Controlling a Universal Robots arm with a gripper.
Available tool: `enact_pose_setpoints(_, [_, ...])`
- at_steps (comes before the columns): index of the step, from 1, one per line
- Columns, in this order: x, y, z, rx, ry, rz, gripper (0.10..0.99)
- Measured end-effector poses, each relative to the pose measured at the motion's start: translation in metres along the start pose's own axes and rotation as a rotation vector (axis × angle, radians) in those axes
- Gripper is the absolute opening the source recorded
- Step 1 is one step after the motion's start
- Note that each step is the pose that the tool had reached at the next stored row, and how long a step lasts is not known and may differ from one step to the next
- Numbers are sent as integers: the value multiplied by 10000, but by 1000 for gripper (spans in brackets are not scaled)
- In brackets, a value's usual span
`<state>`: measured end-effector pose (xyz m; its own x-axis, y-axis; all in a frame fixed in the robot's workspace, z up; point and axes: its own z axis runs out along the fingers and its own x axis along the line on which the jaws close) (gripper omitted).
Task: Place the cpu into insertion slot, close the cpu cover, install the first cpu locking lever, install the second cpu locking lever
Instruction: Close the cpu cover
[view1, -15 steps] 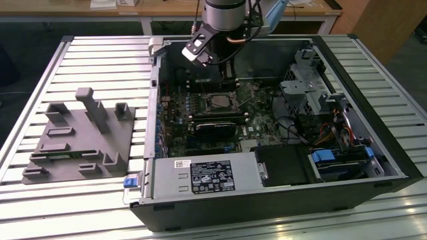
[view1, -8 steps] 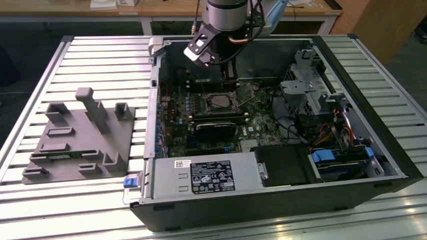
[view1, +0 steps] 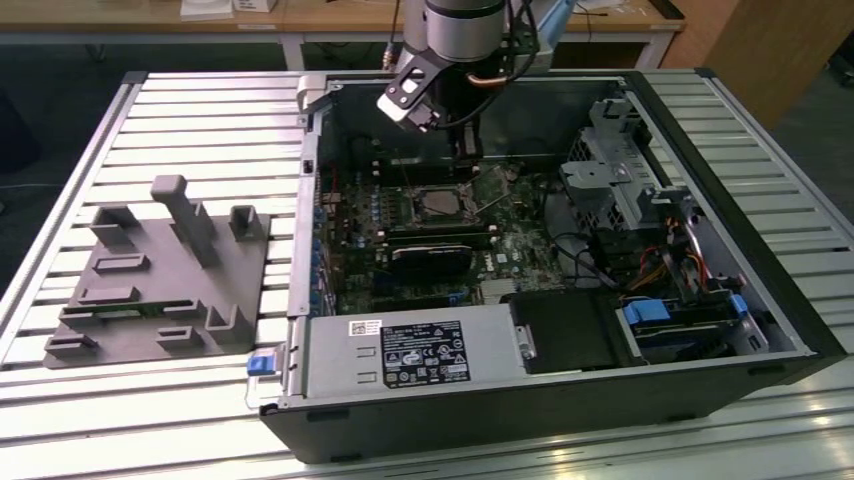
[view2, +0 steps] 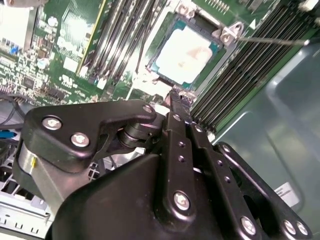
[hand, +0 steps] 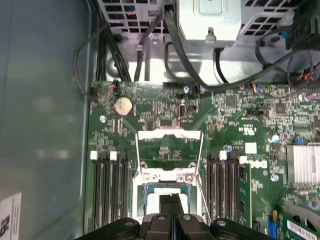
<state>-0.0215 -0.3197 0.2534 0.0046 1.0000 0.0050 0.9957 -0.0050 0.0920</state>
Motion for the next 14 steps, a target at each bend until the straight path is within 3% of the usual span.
enact_pose_setpoints(7, [1,162,15,10,0,0,106])
enact_pose_setpoints(14, [3,379,35,31,-2,1,106])
